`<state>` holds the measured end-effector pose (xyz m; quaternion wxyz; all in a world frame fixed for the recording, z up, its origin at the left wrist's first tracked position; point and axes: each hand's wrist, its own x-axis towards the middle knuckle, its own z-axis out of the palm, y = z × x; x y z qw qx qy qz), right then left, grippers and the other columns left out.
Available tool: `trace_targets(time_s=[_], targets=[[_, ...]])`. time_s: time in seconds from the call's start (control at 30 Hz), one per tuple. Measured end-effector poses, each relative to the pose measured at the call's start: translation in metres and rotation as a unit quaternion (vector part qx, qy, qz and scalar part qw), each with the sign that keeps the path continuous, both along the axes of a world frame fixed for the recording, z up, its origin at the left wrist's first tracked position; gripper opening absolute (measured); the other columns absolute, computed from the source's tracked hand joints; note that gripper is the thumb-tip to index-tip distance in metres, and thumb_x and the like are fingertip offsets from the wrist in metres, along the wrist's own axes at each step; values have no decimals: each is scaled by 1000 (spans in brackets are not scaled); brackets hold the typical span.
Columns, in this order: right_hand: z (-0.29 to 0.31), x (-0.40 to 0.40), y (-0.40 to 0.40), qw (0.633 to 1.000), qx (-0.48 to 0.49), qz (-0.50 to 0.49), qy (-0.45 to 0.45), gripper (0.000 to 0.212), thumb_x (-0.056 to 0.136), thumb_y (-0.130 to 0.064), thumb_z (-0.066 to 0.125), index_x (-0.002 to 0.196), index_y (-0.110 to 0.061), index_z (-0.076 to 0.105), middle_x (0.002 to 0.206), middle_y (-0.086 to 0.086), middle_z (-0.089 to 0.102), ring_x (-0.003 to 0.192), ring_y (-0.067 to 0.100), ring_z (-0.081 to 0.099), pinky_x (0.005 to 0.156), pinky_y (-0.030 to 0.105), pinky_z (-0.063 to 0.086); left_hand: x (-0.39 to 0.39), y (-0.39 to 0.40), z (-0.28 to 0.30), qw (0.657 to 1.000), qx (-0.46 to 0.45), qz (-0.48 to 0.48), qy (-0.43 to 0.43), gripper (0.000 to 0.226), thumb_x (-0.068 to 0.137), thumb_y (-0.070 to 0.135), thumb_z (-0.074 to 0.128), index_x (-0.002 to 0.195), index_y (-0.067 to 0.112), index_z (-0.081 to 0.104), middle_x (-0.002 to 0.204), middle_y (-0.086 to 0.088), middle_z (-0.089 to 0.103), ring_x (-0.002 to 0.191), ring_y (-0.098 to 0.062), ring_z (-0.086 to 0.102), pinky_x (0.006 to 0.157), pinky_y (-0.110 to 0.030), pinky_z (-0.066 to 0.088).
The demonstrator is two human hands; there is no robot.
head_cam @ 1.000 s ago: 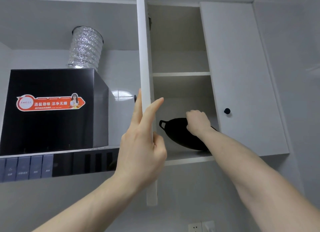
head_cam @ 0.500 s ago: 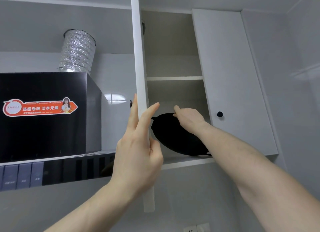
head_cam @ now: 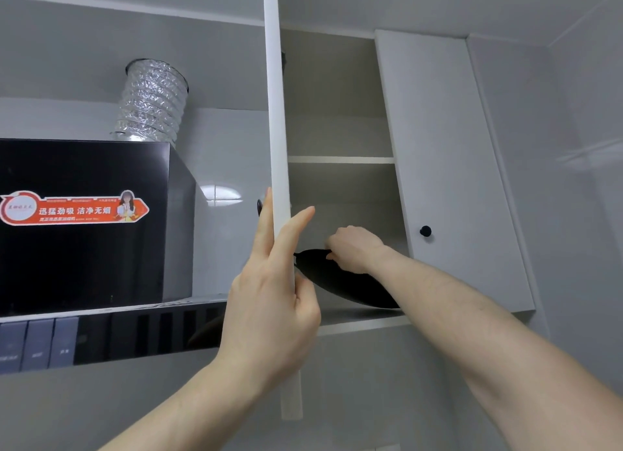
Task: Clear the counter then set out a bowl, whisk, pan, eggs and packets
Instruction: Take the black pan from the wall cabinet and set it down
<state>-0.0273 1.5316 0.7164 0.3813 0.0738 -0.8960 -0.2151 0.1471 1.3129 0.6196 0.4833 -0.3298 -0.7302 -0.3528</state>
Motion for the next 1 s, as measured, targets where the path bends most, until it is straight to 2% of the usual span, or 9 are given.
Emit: trace_targets(time_s=[0.1,0.2,0.3,0.43,0.57,0.63,0.8,0.9,1.0], targets=[[-2,-1,-9,999,-19,-31,-21,21,99,-28,54,84,-16,62,75,2,57,67,24,58,60,35,47,0,-1,0,1000,5,-6,-2,81,86,2,50,145,54,32,166,26,-4,63,-10,59,82,-32,45],[2,1,-8,999,-18,-48,-16,12,96,-22,52,94,-16,63,79,1,58,68,25,58,60,35,47,0,-2,0,1000,9,-12,2,80,86,1,50,145,54,33,166,26,-4,59,-11,57,81,-37,50],[9,5,3,999,-42,-14,18,10,96,-24,51,100,-20,59,84,1,63,68,25,58,58,35,44,-1,-2,0,1000,12,-17,10,80,85,1,49,144,53,36,165,28,-4,57,-13,53,76,-38,51],[21,22,15,985,-117,58,111,13,101,-31,49,89,-26,49,80,-2,61,69,23,63,56,32,40,-2,-2,0,999,16,-27,17,80,83,0,49,143,53,38,164,31,-2,67,-12,62,77,-39,52],[38,45,15,945,-230,105,209,14,102,-29,49,92,-21,55,78,-2,56,67,23,53,60,32,41,-3,0,-2,999,26,-34,24,84,83,-1,52,144,54,36,164,31,-2,90,-11,61,80,-40,54],[46,57,21,931,-265,95,232,17,102,-29,48,91,-18,54,80,2,59,72,27,56,63,34,45,-4,1,-2,999,26,-34,27,85,83,-1,52,144,56,35,164,32,-3,86,-10,65,79,-40,54],[54,91,43,918,-300,64,249,21,104,-30,48,98,-14,61,86,4,61,77,25,56,66,33,44,-7,2,-4,998,32,-31,36,87,83,-2,54,146,55,34,163,32,-2,82,-8,63,77,-39,53],[51,115,53,920,-294,60,252,20,103,-31,50,94,-17,61,85,4,62,77,24,60,66,33,47,-7,12,-5,997,43,-42,44,87,81,-2,55,146,53,36,163,32,0,77,-3,61,73,-31,49],[47,139,61,919,-289,50,263,21,103,-31,51,92,-17,61,84,4,63,77,25,60,66,33,47,-7,26,-5,997,46,-43,49,86,79,-1,56,146,50,38,164,31,1,85,-15,66,69,-27,43]])
